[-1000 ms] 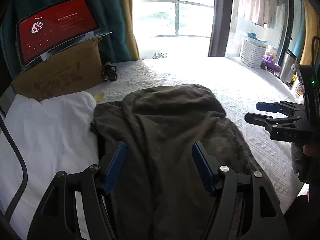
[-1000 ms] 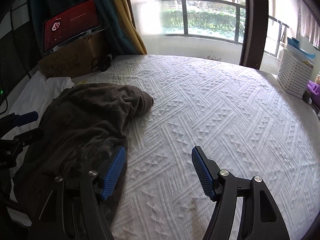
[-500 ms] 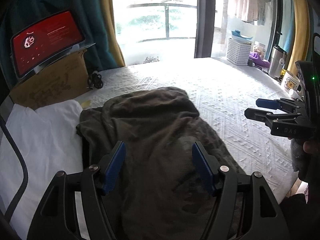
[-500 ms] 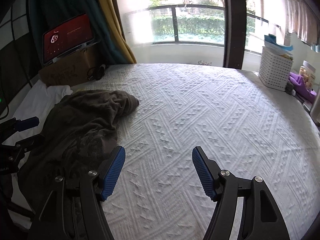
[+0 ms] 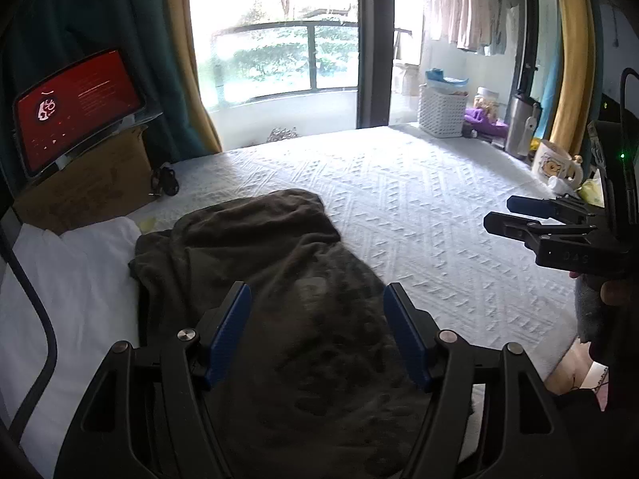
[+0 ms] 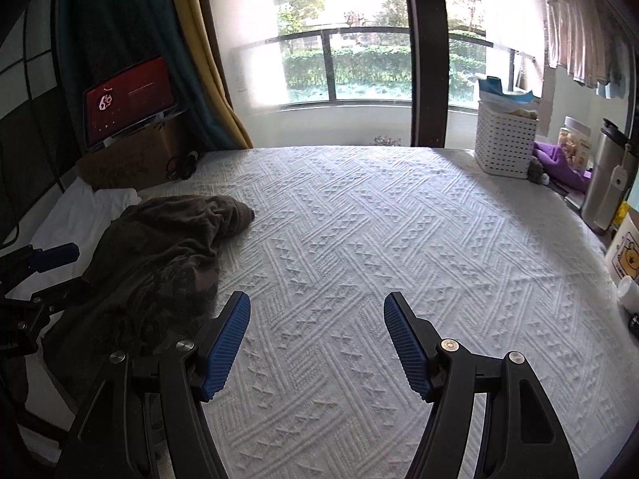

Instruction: Fold small clothes

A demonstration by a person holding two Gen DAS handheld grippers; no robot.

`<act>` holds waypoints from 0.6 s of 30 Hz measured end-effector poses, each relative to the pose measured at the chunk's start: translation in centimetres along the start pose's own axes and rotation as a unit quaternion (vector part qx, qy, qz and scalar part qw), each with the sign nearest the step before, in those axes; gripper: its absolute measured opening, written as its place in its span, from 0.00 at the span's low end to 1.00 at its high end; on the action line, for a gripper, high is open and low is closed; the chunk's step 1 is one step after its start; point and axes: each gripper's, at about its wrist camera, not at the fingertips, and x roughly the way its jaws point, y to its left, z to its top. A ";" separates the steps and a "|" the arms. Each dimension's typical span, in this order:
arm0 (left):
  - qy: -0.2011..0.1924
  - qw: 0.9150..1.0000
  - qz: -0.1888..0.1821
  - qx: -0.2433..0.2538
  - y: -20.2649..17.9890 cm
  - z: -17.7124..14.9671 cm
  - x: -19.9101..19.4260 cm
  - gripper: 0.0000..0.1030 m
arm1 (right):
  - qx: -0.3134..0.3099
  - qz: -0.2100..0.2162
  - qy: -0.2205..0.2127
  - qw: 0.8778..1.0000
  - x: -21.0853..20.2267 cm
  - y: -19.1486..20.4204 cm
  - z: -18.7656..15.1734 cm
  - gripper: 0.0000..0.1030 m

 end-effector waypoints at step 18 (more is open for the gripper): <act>-0.092 0.995 -0.028 -0.024 -3.6 2.2 -5.2 0.67 | 0.019 -0.023 -0.092 0.995 -8.7 -2.7 0.2 0.69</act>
